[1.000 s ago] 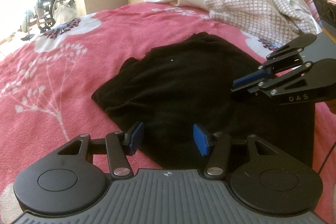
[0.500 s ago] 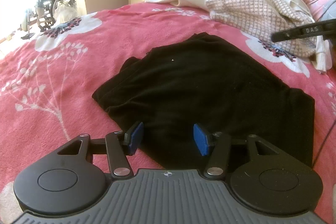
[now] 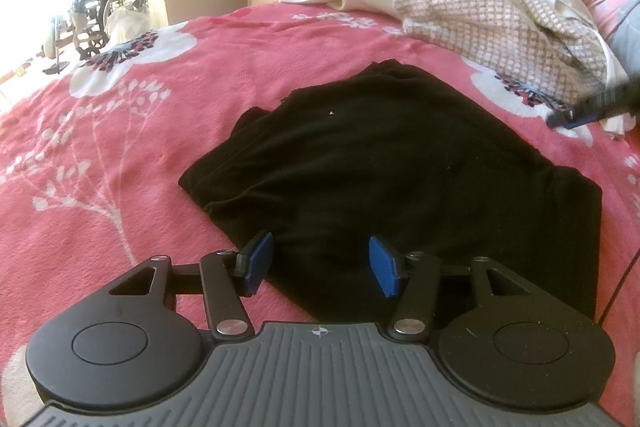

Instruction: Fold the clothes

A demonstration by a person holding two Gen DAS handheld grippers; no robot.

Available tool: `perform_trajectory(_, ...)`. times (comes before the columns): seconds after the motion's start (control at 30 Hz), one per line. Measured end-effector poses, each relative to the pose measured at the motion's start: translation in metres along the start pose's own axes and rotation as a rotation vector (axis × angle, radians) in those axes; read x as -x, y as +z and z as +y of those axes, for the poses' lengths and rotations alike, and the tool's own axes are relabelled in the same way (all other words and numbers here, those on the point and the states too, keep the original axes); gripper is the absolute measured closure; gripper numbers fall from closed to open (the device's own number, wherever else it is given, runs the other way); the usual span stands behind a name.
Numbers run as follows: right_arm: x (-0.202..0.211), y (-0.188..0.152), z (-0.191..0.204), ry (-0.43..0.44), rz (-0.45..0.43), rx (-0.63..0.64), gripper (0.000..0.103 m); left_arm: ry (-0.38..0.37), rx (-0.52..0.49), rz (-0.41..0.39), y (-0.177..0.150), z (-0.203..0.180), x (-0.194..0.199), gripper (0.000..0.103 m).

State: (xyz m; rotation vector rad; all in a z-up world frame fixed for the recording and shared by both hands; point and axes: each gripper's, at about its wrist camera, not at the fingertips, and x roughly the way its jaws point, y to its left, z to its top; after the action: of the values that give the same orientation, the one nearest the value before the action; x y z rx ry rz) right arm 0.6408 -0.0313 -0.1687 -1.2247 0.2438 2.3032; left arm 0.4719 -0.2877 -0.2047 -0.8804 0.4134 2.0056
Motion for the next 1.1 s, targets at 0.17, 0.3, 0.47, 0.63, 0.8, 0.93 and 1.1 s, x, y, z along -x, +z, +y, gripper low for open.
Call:
perform_trajectory(0.17,0.02,-0.042,0.008,-0.023,0.02,0.16,0.04,-0.001,0.005,0.001,0.0,0.0,0.0,0.049)
perform_trajectory(0.3,0.042,-0.041,-0.016,0.076,0.135,0.011,0.041,-0.002,0.013,-0.002,0.0,0.001,0.0,0.048)
perform_trajectory(0.47,0.084,-0.021,-0.005,0.191,-0.041,-0.022,0.043,-0.004,0.024,-0.007,0.001,0.003,0.002,0.048)
perform_trajectory(0.63,0.077,-0.012,0.05,0.379,-0.1,0.122,0.051,0.013,0.025,-0.015,0.004,0.002,0.007,0.046)
perform_trajectory(0.8,0.048,0.008,0.1,0.516,-0.104,0.237,0.065,0.067,0.004,0.014,0.015,-0.003,0.002,0.046)
perform_trajectory(0.93,0.017,0.038,0.129,0.544,-0.101,0.303,0.073,0.129,0.036,0.056,0.031,0.003,-0.012,0.046)
perform_trajectory(1.1,-0.029,0.079,0.157,0.497,-0.078,0.351,0.077,0.195,0.105,0.136,0.042,0.015,-0.028,0.042)
